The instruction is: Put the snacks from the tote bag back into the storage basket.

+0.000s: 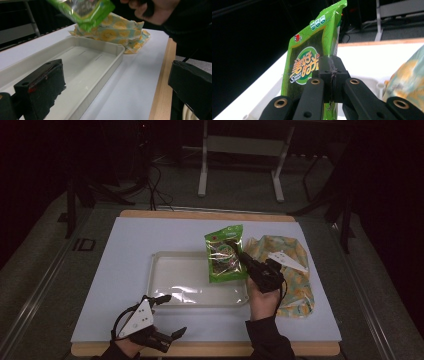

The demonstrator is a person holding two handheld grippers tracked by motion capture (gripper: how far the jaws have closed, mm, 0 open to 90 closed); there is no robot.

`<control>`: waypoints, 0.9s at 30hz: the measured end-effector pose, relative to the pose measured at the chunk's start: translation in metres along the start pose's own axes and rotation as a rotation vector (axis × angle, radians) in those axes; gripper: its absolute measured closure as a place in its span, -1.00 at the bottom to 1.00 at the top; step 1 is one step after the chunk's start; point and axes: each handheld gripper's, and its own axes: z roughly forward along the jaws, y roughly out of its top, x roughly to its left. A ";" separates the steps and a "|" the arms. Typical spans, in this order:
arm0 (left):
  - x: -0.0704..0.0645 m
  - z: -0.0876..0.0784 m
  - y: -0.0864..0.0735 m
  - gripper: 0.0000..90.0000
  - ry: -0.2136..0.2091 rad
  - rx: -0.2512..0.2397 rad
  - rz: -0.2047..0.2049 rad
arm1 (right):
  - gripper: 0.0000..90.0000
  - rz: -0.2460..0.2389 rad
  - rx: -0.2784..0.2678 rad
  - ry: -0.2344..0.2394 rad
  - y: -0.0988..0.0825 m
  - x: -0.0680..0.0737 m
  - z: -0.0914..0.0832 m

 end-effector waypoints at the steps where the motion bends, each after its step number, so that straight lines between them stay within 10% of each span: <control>1: 0.000 0.000 0.000 -0.97 -0.001 -0.001 -0.001 | 0.99 0.001 0.003 -0.002 -0.003 0.000 0.001; 27: 0.000 0.000 0.001 -0.97 -0.013 -0.009 0.004 | 0.98 0.118 0.075 -0.048 -0.076 -0.019 0.027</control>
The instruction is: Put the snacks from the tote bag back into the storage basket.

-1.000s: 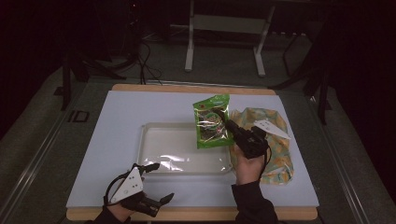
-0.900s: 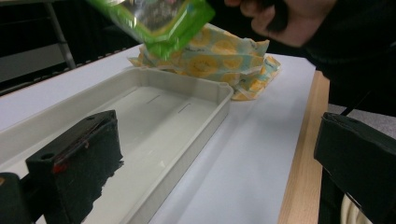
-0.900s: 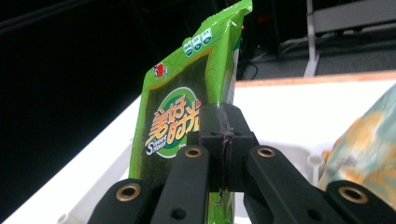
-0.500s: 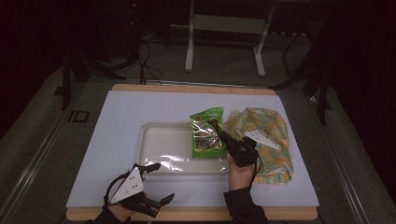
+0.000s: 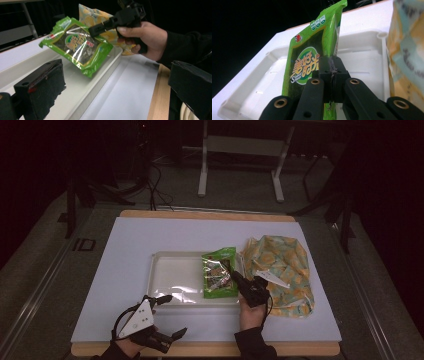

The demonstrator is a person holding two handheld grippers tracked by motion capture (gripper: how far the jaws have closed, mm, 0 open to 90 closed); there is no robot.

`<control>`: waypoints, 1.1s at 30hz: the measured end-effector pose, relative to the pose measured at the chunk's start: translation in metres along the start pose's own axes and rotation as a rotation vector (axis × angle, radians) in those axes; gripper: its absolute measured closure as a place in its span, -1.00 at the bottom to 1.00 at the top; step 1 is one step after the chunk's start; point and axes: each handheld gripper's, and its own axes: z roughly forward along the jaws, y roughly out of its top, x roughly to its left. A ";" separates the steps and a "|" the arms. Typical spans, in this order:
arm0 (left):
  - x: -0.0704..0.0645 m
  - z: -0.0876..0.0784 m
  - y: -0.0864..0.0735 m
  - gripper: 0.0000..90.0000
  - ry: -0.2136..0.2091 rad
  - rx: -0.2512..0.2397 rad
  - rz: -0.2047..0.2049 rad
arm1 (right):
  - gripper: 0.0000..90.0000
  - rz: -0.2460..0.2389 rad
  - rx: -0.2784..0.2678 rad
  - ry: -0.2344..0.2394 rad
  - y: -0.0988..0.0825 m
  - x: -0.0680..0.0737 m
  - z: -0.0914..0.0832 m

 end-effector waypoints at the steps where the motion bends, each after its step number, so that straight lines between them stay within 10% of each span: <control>1: 0.000 0.000 0.000 -0.98 0.000 0.000 -0.001 | 0.98 0.003 0.006 -0.002 -0.002 0.000 0.000; 33: 0.000 0.001 0.000 -0.97 0.004 0.003 0.000 | 0.74 -0.012 0.151 -0.092 -0.021 -0.010 0.006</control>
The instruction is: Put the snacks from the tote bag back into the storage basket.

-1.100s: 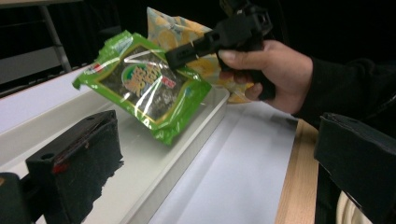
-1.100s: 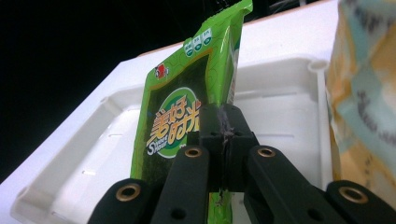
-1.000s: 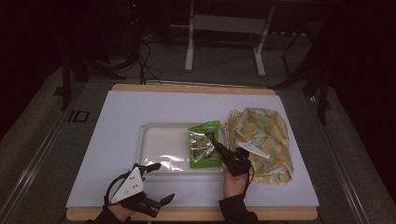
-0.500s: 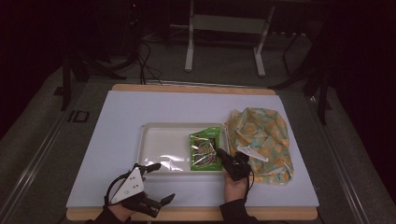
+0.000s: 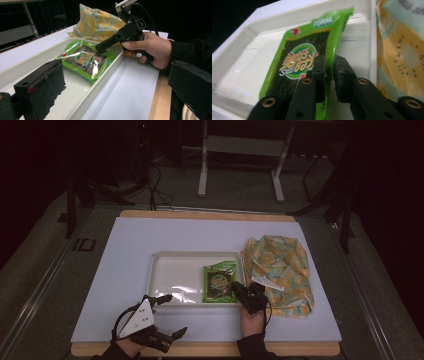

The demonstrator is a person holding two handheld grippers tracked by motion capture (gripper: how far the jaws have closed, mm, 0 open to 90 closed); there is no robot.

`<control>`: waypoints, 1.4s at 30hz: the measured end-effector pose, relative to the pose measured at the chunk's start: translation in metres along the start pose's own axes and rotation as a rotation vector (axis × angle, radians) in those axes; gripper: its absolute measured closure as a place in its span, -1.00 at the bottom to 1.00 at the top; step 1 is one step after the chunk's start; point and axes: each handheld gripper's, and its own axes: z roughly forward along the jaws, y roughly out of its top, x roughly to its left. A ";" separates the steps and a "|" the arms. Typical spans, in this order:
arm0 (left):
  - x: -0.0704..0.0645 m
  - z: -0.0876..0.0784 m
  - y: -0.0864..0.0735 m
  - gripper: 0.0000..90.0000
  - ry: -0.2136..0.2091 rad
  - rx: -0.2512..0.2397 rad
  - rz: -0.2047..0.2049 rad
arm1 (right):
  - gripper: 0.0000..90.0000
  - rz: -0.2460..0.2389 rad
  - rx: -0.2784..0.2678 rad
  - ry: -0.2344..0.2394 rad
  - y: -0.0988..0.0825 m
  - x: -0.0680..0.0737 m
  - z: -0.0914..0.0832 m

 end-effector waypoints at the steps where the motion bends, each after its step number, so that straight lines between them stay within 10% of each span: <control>1: 0.000 0.000 0.000 -0.98 0.000 0.000 -0.001 | 0.72 -0.009 0.000 -0.004 0.000 0.000 0.000; 13: 0.000 0.000 0.000 -0.97 0.000 0.002 -0.001 | 0.42 -0.101 -0.018 0.027 0.021 0.014 -0.015; 21: 0.000 0.000 0.000 -0.98 -0.001 0.001 -0.002 | -0.12 -0.251 0.038 0.055 0.044 0.025 -0.018; 31: 0.001 0.000 0.000 -0.97 -0.004 0.001 -0.003 | -0.48 -0.262 0.001 0.133 0.078 0.019 -0.032; 42: 0.001 -0.001 0.000 -0.97 -0.003 0.002 -0.002 | -0.62 -0.366 -0.018 0.081 0.107 0.011 -0.052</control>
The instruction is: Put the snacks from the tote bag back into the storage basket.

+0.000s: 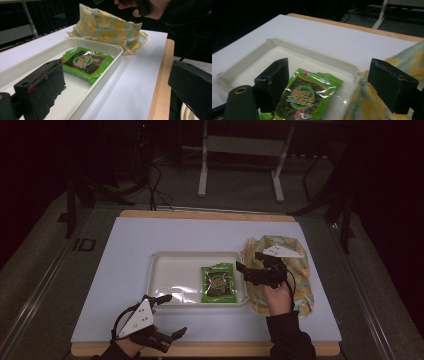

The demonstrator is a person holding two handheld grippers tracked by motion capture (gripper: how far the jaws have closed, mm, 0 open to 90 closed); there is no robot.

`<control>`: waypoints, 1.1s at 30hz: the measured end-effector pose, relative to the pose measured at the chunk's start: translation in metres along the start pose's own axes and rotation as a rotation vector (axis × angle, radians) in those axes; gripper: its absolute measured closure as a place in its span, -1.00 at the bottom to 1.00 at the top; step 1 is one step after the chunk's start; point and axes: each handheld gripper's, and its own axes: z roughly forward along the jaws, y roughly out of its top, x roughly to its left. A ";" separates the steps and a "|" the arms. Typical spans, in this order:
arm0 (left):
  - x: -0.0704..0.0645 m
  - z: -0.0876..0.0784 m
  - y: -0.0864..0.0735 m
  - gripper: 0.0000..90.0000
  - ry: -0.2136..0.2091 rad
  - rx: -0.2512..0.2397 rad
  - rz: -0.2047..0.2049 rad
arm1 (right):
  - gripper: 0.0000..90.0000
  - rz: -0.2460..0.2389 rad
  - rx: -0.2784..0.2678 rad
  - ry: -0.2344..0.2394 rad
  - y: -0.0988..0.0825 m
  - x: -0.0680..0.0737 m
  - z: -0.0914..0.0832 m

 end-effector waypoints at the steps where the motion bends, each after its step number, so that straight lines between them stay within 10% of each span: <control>1: 0.000 0.000 0.000 -0.97 0.000 0.001 -0.001 | -0.62 -0.002 -0.005 -0.001 0.000 -0.002 -0.002; 33: 0.000 0.001 -0.001 -0.98 0.000 0.005 -0.001 | -0.63 -0.014 -0.020 -0.125 -0.040 -0.056 -0.058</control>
